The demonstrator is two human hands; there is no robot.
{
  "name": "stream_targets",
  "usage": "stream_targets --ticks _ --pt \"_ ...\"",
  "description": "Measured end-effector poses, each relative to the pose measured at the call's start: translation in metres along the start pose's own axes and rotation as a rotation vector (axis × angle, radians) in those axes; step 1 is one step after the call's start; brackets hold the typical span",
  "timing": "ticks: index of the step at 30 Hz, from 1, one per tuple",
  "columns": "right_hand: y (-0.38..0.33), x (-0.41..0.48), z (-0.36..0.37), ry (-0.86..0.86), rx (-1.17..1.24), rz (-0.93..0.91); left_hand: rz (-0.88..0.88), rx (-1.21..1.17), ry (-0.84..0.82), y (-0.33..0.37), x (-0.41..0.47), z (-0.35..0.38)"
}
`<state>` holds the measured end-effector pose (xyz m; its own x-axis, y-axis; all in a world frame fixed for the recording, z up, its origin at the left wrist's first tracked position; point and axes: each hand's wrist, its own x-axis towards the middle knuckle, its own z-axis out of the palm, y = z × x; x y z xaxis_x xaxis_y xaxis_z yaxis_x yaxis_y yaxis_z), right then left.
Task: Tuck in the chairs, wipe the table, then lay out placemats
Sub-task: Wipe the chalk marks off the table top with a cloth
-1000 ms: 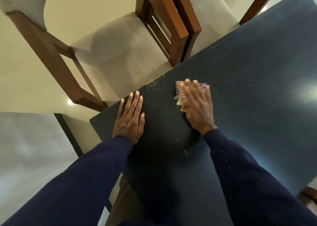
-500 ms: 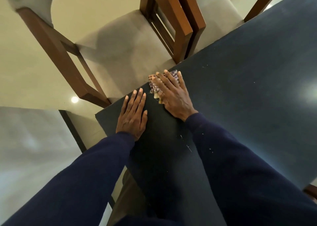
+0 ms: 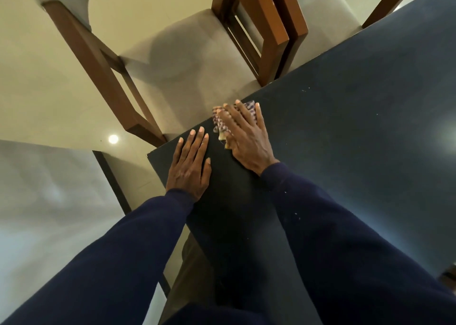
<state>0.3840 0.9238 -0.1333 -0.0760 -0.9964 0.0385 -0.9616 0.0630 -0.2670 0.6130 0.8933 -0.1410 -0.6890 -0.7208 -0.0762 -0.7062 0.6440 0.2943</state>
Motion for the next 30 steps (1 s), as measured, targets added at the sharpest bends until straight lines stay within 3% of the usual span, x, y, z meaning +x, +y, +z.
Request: stream_targets --ticks 4,10,12,17,20,22,27,30 --pt "0.030 -0.044 -0.014 0.025 -0.040 -0.019 0.009 -0.026 0.023 0.003 0.001 -0.001" --pt "0.046 -0.012 -0.015 0.063 -0.053 0.341 0.001 -0.021 0.032 0.002 0.002 0.000" --pt "0.032 0.005 -0.007 0.068 -0.048 0.299 0.004 -0.012 0.039 0.001 0.001 0.001" --pt "-0.017 0.007 0.006 -0.001 -0.003 -0.004 -0.009 -0.037 0.067 0.000 0.000 0.002" --pt "-0.008 -0.019 0.004 -0.036 -0.027 -0.121 -0.084 -0.069 0.094 -0.003 -0.008 -0.001" --pt "0.009 -0.029 -0.003 -0.024 -0.034 -0.093 -0.120 -0.075 0.103 -0.007 -0.019 -0.002" --pt "0.012 0.002 -0.009 0.056 -0.023 0.245 -0.160 -0.050 0.091 -0.010 -0.025 -0.001" --pt "-0.018 0.026 -0.001 0.038 -0.017 0.187 -0.153 -0.054 0.105 -0.010 -0.025 -0.001"
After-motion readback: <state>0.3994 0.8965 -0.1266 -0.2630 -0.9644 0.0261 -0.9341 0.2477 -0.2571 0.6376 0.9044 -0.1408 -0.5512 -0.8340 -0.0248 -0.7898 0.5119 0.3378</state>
